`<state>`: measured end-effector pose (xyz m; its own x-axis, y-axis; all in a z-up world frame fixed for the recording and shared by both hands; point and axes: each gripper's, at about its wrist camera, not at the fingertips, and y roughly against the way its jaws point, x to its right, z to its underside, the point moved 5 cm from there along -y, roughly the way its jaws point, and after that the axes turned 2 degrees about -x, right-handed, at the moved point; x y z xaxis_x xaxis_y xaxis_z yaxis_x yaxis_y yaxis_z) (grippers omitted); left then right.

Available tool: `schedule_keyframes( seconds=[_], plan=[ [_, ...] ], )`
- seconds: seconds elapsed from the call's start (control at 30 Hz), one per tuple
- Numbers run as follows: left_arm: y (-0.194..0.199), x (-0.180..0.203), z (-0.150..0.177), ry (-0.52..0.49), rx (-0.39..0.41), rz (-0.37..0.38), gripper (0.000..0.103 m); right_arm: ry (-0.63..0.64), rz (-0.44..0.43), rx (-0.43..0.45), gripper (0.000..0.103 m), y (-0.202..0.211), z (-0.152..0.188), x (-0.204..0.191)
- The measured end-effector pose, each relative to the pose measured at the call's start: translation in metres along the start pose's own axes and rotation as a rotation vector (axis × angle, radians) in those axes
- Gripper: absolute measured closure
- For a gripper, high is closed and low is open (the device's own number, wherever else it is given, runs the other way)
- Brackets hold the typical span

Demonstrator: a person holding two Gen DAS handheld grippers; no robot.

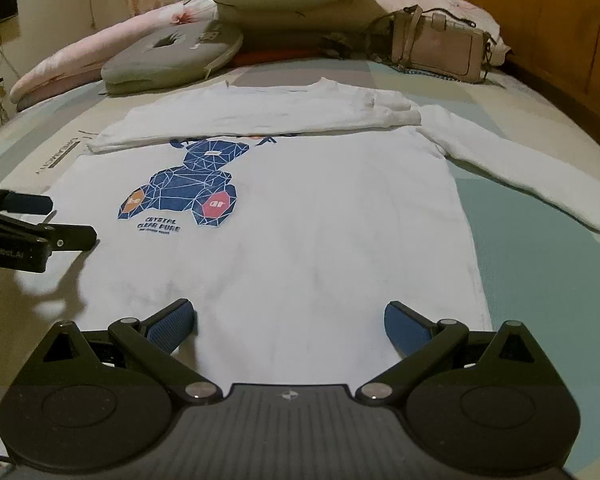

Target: Fold clothes

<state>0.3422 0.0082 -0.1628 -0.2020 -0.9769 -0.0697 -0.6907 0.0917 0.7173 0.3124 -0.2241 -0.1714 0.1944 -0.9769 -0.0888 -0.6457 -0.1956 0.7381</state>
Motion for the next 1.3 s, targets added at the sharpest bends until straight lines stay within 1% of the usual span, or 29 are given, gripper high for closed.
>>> schedule_keyframes(
  seconds=[0.03, 0.1, 0.17, 0.23, 0.33, 0.4, 0.5, 0.6, 0.7, 0.73, 0.77, 0.83, 0.93, 1.0, 1.03, 1.07, 1.1, 1.13, 1.2, 1.3],
  plan=[
    [0.002, 0.0, 0.001, 0.003, 0.01, -0.014, 0.013, -0.009, -0.011, -0.011, 0.0, 0.001, -0.002, 0.002],
    [0.007, 0.001, 0.002, 0.0, 0.029, -0.032, 0.013, -0.062, -0.063, -0.035, 0.0, 0.002, -0.011, 0.009],
    [0.011, 0.004, 0.003, -0.022, 0.049, -0.027, 0.013, -0.134, -0.145, -0.031, 0.0, 0.004, -0.027, 0.021],
    [0.014, 0.007, 0.001, -0.044, 0.066, -0.022, 0.013, -0.193, -0.228, -0.002, 0.0, 0.007, -0.05, 0.034],
    [0.017, 0.011, -0.003, -0.043, 0.091, -0.015, 0.013, -0.277, -0.303, 0.064, 0.0, 0.0, -0.093, 0.06],
    [0.018, 0.012, -0.006, -0.028, 0.107, 0.003, 0.013, -0.343, -0.308, 0.105, 0.0, -0.012, -0.12, 0.08],
    [0.019, 0.013, -0.007, -0.015, 0.119, 0.023, 0.013, -0.466, -0.386, 0.111, 0.0, -0.041, -0.148, 0.105],
    [0.019, 0.014, -0.007, -0.018, 0.12, 0.018, 0.013, -0.57, -0.428, 0.096, 0.001, -0.069, -0.159, 0.122],
    [0.017, 0.013, -0.006, -0.011, 0.116, 0.02, 0.013, -0.675, -0.423, 0.065, 0.007, -0.095, -0.154, 0.135],
    [0.016, 0.012, -0.005, -0.007, 0.115, 0.021, 0.013, -0.692, -0.419, 0.056, 0.009, -0.102, -0.15, 0.136],
    [0.015, 0.012, -0.005, -0.006, 0.114, 0.019, 0.013, -0.702, -0.412, 0.054, 0.013, -0.108, -0.147, 0.137],
    [0.014, 0.011, -0.004, -0.005, 0.112, 0.015, 0.013, -0.713, -0.419, 0.1, 0.014, -0.112, -0.144, 0.139],
    [0.012, 0.01, -0.003, -0.005, 0.107, 0.006, 0.013, -0.742, -0.404, 0.162, 0.021, -0.118, -0.143, 0.142],
    [0.011, 0.009, -0.002, -0.003, 0.101, -0.004, 0.013, -0.723, -0.363, 0.18, 0.032, -0.118, -0.141, 0.139],
    [0.011, 0.009, -0.002, -0.002, 0.102, -0.004, 0.013, -0.709, -0.336, 0.178, 0.041, -0.118, -0.141, 0.137],
    [0.012, 0.009, -0.002, -0.001, 0.104, -0.002, 0.013, -0.701, -0.31, 0.175, 0.055, -0.117, -0.141, 0.138],
    [0.012, 0.008, -0.001, 0.0, 0.107, 0.003, 0.013, -0.695, -0.284, 0.173, 0.07, -0.116, -0.141, 0.138],
    [0.013, 0.009, -0.001, -0.001, 0.11, 0.005, 0.013, -0.694, -0.266, 0.18, 0.078, -0.113, -0.141, 0.141],
    [0.013, 0.009, 0.0, -0.004, 0.115, 0.006, 0.013, -0.673, -0.252, 0.203, 0.08, -0.106, -0.142, 0.142],
    [0.013, 0.009, 0.001, -0.009, 0.116, 0.001, 0.013, -0.64, -0.207, 0.192, 0.081, -0.096, -0.142, 0.138]
  ],
)
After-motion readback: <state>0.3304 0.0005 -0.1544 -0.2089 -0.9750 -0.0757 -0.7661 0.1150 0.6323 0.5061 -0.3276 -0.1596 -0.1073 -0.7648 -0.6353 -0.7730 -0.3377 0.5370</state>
